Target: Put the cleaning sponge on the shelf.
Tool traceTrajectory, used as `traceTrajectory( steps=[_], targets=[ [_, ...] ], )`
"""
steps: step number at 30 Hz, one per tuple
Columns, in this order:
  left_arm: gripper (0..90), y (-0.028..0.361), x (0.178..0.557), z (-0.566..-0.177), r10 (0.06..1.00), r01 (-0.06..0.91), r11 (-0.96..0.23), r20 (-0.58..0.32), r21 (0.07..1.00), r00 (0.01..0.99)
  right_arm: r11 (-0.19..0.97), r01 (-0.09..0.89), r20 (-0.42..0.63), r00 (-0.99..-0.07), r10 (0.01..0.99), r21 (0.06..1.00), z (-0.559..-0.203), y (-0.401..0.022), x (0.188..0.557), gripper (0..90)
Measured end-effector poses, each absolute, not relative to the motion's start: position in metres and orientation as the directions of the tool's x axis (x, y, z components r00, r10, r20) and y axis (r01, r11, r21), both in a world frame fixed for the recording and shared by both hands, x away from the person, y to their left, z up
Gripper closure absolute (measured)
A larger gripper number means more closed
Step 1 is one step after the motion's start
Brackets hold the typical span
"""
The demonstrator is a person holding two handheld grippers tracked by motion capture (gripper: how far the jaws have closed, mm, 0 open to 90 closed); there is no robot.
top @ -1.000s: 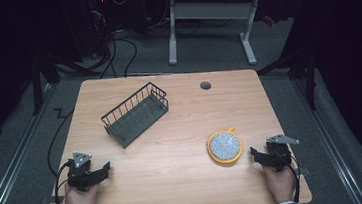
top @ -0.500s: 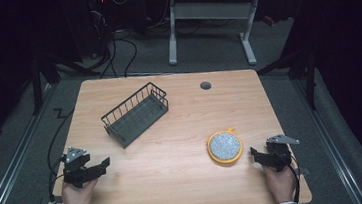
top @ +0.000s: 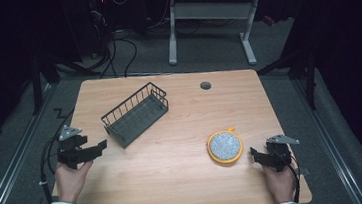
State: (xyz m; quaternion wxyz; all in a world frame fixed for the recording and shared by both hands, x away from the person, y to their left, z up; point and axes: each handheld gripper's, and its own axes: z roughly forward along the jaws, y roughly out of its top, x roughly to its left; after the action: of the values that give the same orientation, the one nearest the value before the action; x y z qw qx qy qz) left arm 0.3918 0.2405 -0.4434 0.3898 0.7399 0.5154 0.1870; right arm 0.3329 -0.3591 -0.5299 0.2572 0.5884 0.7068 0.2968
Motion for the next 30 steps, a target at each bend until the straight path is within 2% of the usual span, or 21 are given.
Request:
traceTrajectory(
  steps=[28,30],
  targets=[
    [29.3,0.213,0.463,-0.429,0.929,0.676,-0.167,-0.116,0.717,0.353,0.145,0.677,-0.018,-0.191,0.981,0.721,-0.53,-0.358,0.332,29.7],
    [30.1,0.209,0.469,-0.431,0.934,0.686,-0.185,-0.091,0.704,0.346,0.145,0.677,-0.017,-0.192,0.981,0.721,-0.53,-0.358,0.332,29.7]
  ],
)
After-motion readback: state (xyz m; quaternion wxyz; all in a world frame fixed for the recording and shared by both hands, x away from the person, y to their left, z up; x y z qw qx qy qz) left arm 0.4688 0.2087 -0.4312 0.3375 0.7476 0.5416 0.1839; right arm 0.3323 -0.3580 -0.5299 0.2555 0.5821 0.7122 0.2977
